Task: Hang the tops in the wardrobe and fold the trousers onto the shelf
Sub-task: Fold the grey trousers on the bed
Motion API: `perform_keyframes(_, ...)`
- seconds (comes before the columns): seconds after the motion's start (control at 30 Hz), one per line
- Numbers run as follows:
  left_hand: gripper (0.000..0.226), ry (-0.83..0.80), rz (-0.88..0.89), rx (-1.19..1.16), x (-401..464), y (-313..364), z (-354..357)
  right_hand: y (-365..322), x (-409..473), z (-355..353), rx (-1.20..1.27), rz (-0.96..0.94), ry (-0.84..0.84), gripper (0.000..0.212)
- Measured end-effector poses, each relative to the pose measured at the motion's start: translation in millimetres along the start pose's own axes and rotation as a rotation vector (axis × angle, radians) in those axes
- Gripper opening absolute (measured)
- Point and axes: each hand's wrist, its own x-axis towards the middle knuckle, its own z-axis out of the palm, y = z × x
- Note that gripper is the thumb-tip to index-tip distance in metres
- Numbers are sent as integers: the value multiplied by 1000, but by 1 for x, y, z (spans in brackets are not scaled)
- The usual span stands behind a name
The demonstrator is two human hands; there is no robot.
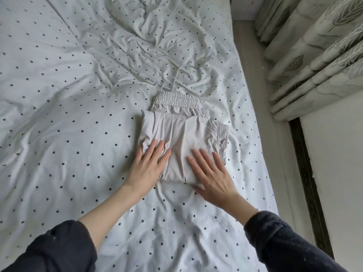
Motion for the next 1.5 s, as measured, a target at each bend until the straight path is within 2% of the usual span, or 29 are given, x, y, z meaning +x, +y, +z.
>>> perform_keyframes(0.07, 66, -30, -13, -32, 1, 2, -5, -1, 0, -2, -21, 41, 31, 82)
perform_keyframes(0.17, 70, -84, -25, -66, 6, 5, -31, -7, 3, -13, 25, 47, 94, 68)
perform_keyframes(0.27, 58, -361, -30, -131, -7, 8, -55, -14, -15, -33, 74, -6, 50, 68)
perform_keyframes(0.33, 50, -440, -24, -218, -24, 16, -69, -20, -29, -54, 157, -44, -81, 62)
perform_keyframes(0.4, 42, -533, -11, -304, -39, 25, -76, -29, -42, -71, 249, -32, -284, 55)
perform_keyframes(0.5, 49, -863, -44, -411, -59, 31, -93, -46, -60, -103, 356, 24, -607, 52)
perform_keyframes(0.57, 47, -998, -79, -511, -60, 27, -107, -50, -60, -120, 451, 38, -727, 49)
perform_keyframes(0.6, 41, -1002, -90, -537, -57, 22, -113, -49, -55, -126, 478, 46, -755, 46)
perform_keyframes(0.7, 30, -882, -128, -546, -40, 5, -131, -36, -30, -138, 523, 139, -700, 42)
perform_keyframes(0.77, 21, -721, -204, -488, -28, -8, -137, -24, -11, -138, 485, 217, -560, 40)
perform_keyframes(0.83, 26, -519, -252, -302, -16, -18, -130, -12, 8, -131, 435, 277, -374, 33)
perform_keyframes(0.87, 30, -380, -276, -209, -15, -17, -122, -9, 16, -128, 419, 303, -298, 29)
perform_keyframes(0.93, 35, 8, -317, -95, -15, -8, -99, -3, 35, -113, 383, 330, -230, 26)
perform_keyframes(0.97, 33, 190, -301, -104, -17, -1, -84, -3, 44, -105, 361, 328, -222, 25)
perform_keyframes(1.0, 32, 283, -260, -146, -23, 10, -72, -3, 50, -96, 345, 326, -218, 24)
perform_keyframes(1.03, 35, 275, -213, -182, -28, 22, -57, -3, 57, -88, 332, 326, -222, 24)
perform_keyframes(1.13, 53, 69, -188, -202, -38, 40, -19, -5, 65, -67, 239, 340, -193, 30)
perform_keyframes(1.23, 56, -6, -191, -189, -30, 37, 10, -24, 52, -50, 58, 276, 139, 34)
perform_keyframes(1.3, 55, -8, -180, -192, -26, 34, 14, -46, 26, -34, 86, 180, 285, 37)
perform_keyframes(1.37, 54, -15, -188, -230, -20, 30, 18, -59, 3, -14, 123, 115, 259, 43)
perform_keyframes(1.5, 52, -8, -175, -249, -15, 30, 27, -56, -10, 21, 111, 188, 187, 45)
